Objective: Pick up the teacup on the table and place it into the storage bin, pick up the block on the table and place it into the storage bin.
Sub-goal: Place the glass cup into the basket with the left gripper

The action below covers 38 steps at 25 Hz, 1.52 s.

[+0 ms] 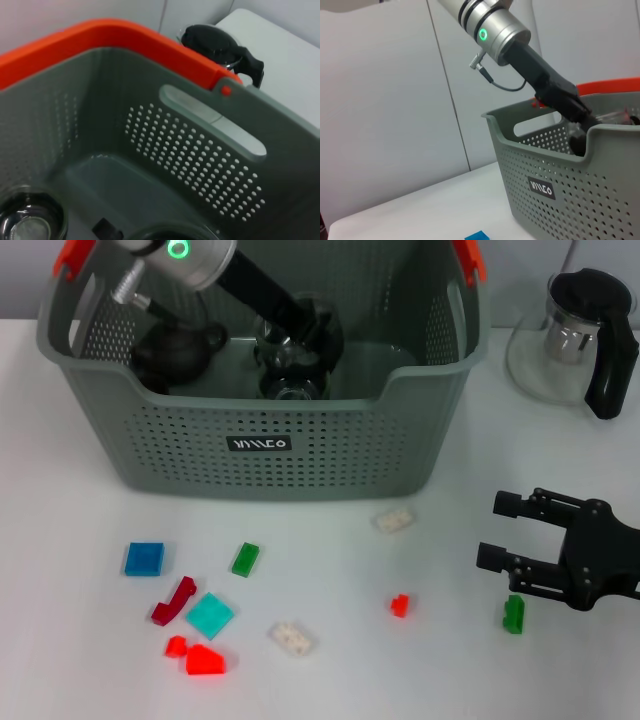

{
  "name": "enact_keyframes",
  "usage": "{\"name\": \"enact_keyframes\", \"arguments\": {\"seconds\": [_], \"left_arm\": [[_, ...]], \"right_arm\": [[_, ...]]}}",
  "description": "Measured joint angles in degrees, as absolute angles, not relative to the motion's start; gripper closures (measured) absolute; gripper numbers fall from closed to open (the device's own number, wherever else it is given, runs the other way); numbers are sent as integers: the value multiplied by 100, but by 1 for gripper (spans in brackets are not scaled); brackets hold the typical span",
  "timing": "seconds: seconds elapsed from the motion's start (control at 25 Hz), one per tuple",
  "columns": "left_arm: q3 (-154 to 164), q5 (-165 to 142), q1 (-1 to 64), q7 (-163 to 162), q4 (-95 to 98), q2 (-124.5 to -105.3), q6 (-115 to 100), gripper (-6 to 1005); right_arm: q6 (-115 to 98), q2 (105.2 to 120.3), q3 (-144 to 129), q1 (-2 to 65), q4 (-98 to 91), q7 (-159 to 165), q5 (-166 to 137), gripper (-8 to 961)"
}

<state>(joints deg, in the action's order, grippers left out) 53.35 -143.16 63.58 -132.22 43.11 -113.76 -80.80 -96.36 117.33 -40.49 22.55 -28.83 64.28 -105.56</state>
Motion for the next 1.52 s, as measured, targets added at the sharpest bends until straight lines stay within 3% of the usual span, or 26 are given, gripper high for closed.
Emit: {"name": "enact_keyframes", "arguments": {"seconds": [0.36,1.2,1.44,1.52], "left_arm": [[5350,-14323,6242,-13193,4254,-11510,-7671,897],[5396,-14472,6258,-13457,3973,-11491,-7279,877],[5396,-14559,6260,-13486,3972,-11502,-7240,678],[5397,-14561,6259,-13487,3974,-11504,-7238,670]], "right_arm": [[-9594,11733,-4061,2260,-2883,6449,-10565,187],[-9601,11742,-4004,2226,-2883,6451,-10716,186],[-9601,11749,-4006,2230,-2883,6451,-10714,187],[-9604,11748,-4007,2230,-2882,6451,-10714,187]]}}
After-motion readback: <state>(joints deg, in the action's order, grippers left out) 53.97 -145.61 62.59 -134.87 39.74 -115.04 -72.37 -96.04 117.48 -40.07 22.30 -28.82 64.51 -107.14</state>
